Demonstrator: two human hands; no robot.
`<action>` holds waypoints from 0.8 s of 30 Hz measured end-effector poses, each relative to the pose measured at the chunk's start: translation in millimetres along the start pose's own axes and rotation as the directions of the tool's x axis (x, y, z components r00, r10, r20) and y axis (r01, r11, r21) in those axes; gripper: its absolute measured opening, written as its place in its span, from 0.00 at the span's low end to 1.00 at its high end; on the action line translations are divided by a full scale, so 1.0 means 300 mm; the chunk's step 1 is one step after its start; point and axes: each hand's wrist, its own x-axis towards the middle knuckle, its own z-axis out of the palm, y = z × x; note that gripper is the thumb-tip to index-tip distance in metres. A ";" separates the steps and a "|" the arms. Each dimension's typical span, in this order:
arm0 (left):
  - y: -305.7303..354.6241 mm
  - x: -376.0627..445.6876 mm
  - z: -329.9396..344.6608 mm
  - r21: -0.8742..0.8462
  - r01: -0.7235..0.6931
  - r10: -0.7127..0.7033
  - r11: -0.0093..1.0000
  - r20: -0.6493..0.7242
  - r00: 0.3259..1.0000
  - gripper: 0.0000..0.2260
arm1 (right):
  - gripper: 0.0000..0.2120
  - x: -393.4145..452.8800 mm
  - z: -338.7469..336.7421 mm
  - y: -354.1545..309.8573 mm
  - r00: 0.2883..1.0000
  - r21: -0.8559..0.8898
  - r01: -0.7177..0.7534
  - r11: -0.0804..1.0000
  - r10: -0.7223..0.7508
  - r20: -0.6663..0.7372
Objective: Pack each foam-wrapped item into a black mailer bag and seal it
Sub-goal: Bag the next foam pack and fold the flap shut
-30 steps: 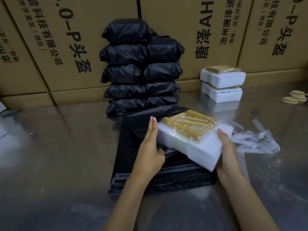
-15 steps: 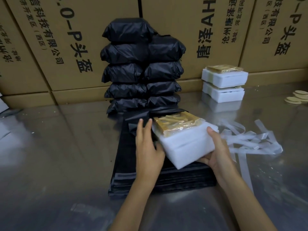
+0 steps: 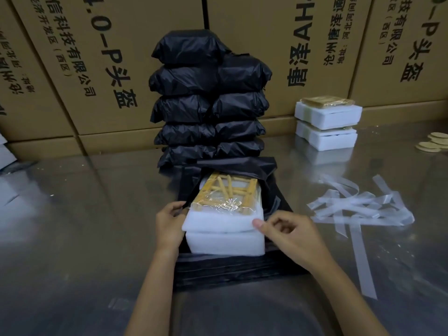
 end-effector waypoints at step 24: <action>0.011 0.022 0.011 -0.039 -0.026 0.027 0.999 0.021 0.999 0.15 | 0.07 0.213 0.143 0.085 0.909 0.045 -0.096 0.994 0.106 -0.404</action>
